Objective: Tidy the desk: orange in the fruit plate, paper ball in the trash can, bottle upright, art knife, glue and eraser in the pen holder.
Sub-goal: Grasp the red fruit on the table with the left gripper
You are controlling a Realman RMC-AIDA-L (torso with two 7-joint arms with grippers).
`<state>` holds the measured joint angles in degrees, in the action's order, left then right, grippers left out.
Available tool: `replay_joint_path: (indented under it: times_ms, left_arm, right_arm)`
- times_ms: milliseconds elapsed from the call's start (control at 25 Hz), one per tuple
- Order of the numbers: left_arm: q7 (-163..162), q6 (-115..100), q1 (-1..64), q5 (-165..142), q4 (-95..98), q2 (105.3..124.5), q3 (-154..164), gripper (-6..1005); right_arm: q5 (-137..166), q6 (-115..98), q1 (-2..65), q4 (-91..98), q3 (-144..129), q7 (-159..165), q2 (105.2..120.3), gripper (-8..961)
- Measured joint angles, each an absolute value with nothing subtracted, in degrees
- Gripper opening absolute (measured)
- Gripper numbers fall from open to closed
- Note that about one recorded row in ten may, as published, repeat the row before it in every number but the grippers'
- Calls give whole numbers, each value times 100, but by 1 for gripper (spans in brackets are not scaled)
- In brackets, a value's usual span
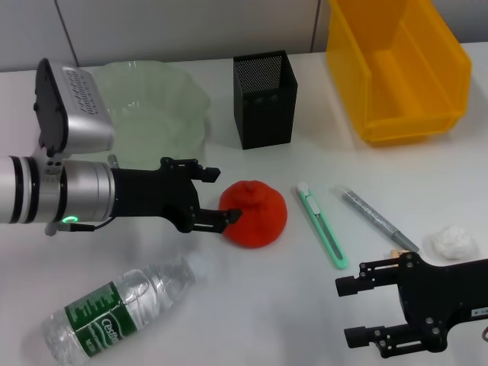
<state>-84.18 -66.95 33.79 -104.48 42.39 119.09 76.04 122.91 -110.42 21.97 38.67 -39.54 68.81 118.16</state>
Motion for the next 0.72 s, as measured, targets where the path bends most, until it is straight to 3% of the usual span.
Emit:
replay_joint_path:
  times_ms: [720]
  left_arm:
    - [-8482,-5515,3603,-9580,4045,11915,9145,651]
  right_arm:
    - [12287,-11004,2350,3858,-3908,6891,11822,661]
